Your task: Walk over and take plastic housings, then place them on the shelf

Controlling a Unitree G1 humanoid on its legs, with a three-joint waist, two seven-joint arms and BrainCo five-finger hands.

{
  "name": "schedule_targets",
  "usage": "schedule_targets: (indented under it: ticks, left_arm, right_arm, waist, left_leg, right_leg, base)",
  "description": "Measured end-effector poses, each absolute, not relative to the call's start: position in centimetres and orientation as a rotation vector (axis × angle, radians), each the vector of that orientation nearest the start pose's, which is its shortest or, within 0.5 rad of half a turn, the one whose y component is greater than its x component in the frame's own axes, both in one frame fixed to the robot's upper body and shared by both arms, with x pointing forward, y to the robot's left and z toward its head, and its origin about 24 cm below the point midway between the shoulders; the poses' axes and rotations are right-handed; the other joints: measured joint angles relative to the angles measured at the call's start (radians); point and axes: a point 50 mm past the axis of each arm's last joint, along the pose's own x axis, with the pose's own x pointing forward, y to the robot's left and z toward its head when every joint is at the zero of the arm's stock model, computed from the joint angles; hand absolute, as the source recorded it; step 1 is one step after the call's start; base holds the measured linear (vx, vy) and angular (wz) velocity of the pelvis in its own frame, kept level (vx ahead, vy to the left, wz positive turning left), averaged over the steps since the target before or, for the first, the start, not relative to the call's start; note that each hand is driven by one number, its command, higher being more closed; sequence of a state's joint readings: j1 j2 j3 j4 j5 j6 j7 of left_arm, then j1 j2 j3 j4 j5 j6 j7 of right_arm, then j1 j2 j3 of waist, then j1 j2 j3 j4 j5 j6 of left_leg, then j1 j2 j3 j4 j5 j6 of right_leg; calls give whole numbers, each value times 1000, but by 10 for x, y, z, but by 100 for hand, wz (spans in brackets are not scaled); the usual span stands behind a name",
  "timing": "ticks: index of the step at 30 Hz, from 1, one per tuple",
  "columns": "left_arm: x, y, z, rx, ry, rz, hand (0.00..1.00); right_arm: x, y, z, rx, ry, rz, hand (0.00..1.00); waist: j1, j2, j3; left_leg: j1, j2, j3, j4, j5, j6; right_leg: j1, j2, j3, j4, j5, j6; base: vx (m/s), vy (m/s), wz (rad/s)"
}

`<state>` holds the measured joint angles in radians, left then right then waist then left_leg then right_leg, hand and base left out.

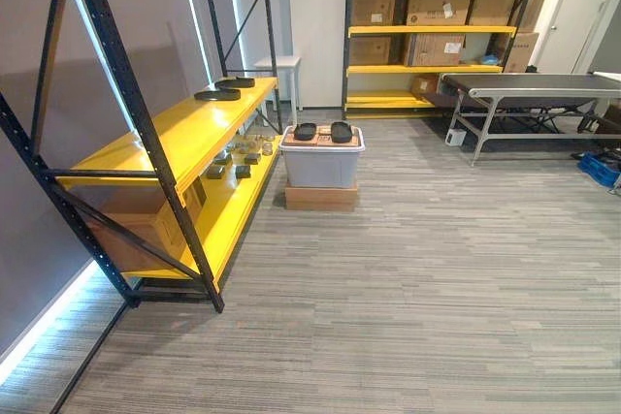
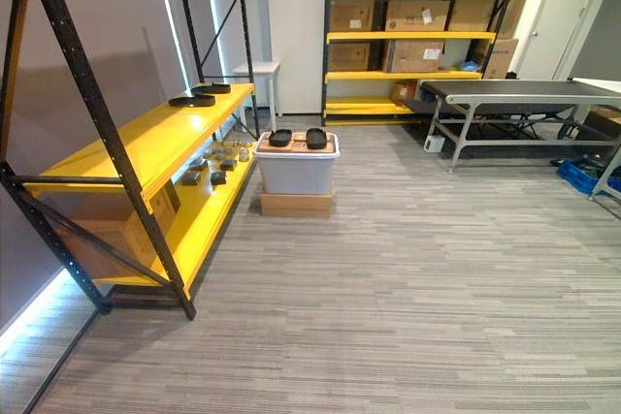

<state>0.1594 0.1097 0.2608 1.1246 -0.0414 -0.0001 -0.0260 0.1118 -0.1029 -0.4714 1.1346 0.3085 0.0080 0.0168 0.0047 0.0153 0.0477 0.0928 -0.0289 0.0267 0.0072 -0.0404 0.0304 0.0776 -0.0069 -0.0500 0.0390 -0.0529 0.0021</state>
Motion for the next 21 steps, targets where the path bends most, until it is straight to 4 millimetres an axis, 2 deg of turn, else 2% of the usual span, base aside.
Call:
schedule_targets:
  ticks: [4,7,12,21]
  left_arm:
    - [73,225,-164,-152,1146,371,0]
    - [86,234,-158,-152,1084,392,0]
    - [79,246,-157,-150,1086,438,0]
    - [69,247,-159,-127,1118,447,0]
  right_arm:
    - [81,-242,-159,438,1039,-653,0]
    - [97,-252,-152,411,978,-645,0]
    - [102,-267,-146,346,959,-630,0]
    - [89,-273,-149,367,997,-684,0]
  waist:
    - [-3,1,36]
    - [-2,-2,45]
    - [1,1,47]
    - [-3,8,49]
  left_leg:
    - [0,-5,-3,10,-5,-8]
    - [0,-6,-6,8,-10,-14]
    - [28,-6,0,-17,-10,-13]
    - [70,-9,-3,-55,0,0]
  right_leg:
    - [16,-4,3,-15,7,11]
    - [18,-5,4,-21,7,11]
    - [31,-4,10,-33,7,12]
    - [67,-4,4,-51,6,13]
  base:
    - [44,5,-2]
    - [0,0,0]
    - [-13,-8,-4]
    - [-1,-2,0]
